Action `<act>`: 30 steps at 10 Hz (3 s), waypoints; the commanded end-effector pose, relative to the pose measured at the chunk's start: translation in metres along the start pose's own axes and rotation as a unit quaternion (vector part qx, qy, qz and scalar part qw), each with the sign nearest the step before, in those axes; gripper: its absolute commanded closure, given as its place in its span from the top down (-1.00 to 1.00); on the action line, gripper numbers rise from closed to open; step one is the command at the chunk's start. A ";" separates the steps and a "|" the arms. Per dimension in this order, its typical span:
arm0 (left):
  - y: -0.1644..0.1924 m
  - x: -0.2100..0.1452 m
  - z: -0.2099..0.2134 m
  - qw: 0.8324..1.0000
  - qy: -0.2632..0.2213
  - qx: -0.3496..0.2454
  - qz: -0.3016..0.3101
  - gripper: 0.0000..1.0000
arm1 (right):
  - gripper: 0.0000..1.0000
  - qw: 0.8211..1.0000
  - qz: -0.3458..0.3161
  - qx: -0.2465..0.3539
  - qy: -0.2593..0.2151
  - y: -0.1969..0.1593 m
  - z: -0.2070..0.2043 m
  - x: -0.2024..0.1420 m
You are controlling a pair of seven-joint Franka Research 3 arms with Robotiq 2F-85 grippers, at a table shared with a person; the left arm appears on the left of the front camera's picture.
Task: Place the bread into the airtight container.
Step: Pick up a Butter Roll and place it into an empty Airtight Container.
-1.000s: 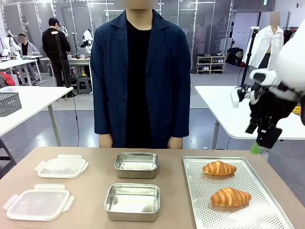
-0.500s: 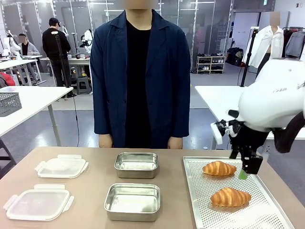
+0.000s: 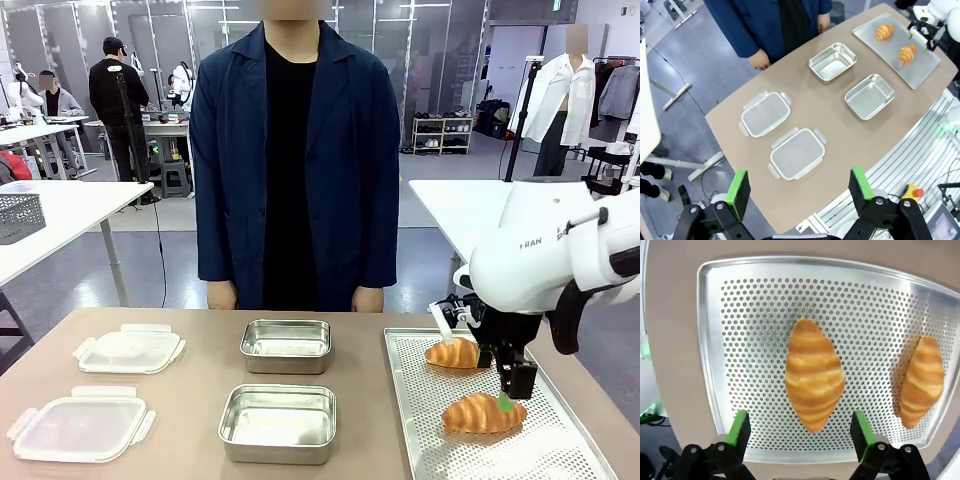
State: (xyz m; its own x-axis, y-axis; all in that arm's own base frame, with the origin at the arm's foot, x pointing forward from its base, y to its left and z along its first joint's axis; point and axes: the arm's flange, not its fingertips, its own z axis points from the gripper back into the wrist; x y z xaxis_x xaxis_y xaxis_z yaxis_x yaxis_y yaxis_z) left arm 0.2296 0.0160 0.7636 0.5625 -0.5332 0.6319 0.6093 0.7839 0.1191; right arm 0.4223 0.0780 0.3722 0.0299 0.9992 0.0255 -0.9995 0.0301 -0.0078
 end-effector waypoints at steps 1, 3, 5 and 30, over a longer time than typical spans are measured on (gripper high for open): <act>0.000 0.001 0.002 1.000 -0.001 -0.002 -0.002 1.00 | 1.00 1.000 -0.011 -0.007 0.008 -0.001 -0.016 0.001; 0.000 0.001 0.002 1.000 -0.001 -0.002 -0.002 1.00 | 1.00 0.999 -0.023 -0.023 0.006 -0.002 -0.032 0.000; 0.000 0.001 0.002 1.000 -0.001 -0.002 -0.002 1.00 | 1.00 0.999 -0.034 -0.028 0.004 -0.005 -0.050 0.000; 0.000 0.001 0.002 1.000 -0.001 -0.002 -0.002 1.00 | -0.27 0.987 -0.128 -0.087 0.034 0.026 0.058 0.268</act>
State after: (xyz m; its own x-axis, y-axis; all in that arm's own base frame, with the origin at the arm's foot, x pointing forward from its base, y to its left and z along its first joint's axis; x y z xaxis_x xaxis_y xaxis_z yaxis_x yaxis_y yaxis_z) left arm 0.2295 0.0158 0.7637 0.5625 -0.5334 0.6317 0.6090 0.7841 0.1198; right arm 0.3930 0.3266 0.4426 0.2674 0.9636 -0.0021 -0.9495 0.2631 -0.1711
